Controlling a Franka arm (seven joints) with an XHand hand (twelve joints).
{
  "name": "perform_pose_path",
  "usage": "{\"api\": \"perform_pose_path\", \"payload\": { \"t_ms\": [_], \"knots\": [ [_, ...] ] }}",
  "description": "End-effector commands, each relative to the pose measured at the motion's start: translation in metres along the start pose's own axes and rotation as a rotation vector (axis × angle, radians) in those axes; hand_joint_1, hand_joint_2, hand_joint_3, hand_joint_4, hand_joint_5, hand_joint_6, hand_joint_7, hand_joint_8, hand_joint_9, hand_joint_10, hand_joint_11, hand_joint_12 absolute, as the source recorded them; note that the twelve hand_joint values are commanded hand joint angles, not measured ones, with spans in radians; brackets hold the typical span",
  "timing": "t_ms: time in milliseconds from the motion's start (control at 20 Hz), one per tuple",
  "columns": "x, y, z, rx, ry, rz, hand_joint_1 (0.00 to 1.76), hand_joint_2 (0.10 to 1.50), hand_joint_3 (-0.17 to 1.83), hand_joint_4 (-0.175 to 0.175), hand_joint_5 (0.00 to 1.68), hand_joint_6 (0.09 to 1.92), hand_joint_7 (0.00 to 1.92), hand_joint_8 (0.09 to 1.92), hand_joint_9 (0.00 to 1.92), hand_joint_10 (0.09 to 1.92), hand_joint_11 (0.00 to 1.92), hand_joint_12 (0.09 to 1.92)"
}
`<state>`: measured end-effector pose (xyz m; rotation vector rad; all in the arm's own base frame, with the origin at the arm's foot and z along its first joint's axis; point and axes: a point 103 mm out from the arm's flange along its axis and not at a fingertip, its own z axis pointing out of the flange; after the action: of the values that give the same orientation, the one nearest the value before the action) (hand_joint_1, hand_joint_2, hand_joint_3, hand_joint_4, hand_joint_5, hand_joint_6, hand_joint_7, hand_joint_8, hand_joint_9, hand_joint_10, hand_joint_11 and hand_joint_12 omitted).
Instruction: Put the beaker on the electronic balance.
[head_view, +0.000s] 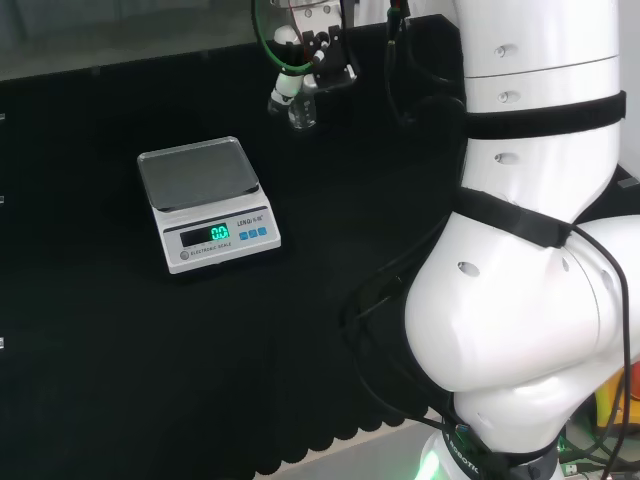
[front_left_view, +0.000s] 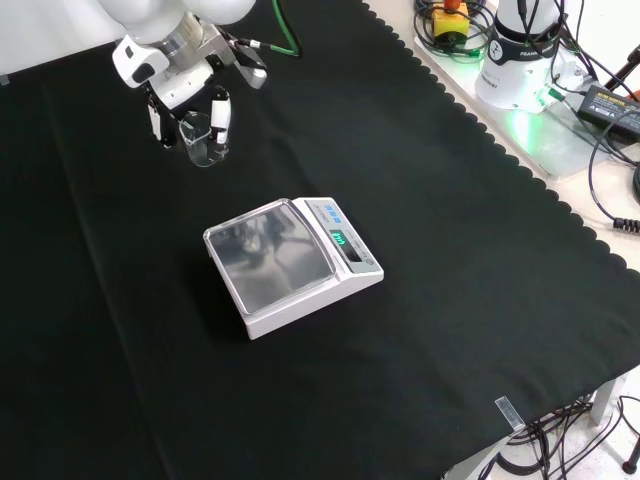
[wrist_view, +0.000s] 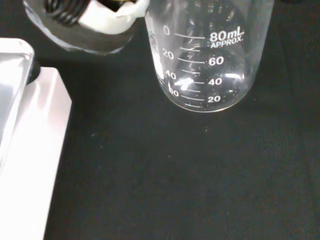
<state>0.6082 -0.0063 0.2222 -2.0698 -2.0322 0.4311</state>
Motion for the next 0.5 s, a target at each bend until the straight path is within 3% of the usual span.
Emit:
{"api": "perform_pose_path", "payload": {
  "t_ms": [50,500],
  "knots": [
    [0.016,-0.006,-0.016,-0.011,-0.021,-0.01,1.06,0.76,0.53,-0.175,0.99,0.51,1.27,0.57,1.68,0.1,1.6,0.53],
    [0.039,-0.008,-0.025,-0.043,0.006,-0.033,1.05,0.76,0.53,-0.175,0.98,0.51,1.26,0.57,1.68,0.1,1.6,0.53]
  ]
}}
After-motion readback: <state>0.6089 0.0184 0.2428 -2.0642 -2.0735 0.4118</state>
